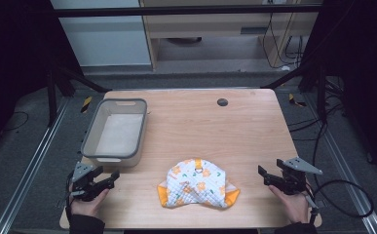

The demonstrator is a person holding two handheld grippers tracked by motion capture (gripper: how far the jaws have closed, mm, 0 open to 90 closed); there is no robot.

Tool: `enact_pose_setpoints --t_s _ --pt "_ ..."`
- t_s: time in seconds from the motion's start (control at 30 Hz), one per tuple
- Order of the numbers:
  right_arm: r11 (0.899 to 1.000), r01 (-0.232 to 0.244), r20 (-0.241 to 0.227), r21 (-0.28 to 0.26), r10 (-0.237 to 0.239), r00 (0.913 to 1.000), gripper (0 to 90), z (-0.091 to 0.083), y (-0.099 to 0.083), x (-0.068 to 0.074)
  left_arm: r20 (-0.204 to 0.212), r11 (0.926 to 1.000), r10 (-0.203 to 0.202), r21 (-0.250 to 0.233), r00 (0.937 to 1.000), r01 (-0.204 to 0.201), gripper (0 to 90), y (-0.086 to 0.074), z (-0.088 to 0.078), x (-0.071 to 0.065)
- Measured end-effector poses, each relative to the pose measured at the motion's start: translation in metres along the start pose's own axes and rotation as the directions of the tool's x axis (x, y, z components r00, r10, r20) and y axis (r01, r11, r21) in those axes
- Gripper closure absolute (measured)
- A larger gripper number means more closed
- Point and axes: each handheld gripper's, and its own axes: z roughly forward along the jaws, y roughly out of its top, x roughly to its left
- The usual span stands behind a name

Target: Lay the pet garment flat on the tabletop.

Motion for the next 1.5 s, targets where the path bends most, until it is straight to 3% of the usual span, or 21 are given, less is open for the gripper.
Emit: enact_pose_setpoints --t_s 0.37,0.5,0.57,0.87,1.2,1.5 --pt "0.999 0.04 -0.002 -0.01 -0.04 0.9992 26.4 0.0 0.005 0.011 0.046 0.9999 0.014 0.0 0.9989 -0.014 30.1 0.003 -0.006 -0.007" --pt "0.999 0.046 -0.023 -0.017 -0.046 0.9987 27.7 0.0 0.007 0.015 0.07 0.9999 0.012 -0.009 0.9975 -0.011 30.4 0.006 -0.009 -0.008" --pt "0.999 0.049 -0.037 -0.02 -0.05 0.9981 28.0 -0.001 0.009 0.016 0.088 0.9995 0.029 -0.011 0.9957 -0.028 32.8 0.01 -0.01 -0.01" --pt "0.997 0.07 -0.065 -0.039 -0.073 0.9952 29.2 -0.001 0.026 0.024 0.11 0.9981 0.053 -0.036 0.9925 -0.05 36.1 0.025 -0.014 -0.017" --pt "0.995 0.074 -0.101 -0.062 -0.08 0.9916 34.8 -0.003 0.047 0.029 0.155 0.9937 0.094 -0.075 0.9834 -0.084 40.8 0.048 -0.012 -0.035" --pt "0.992 0.117 -0.161 -0.048 -0.123 0.9792 41.3 0.009 0.059 0.05 0.207 0.9856 0.167 -0.061 0.9638 -0.158 41.4 0.059 0.012 -0.076"
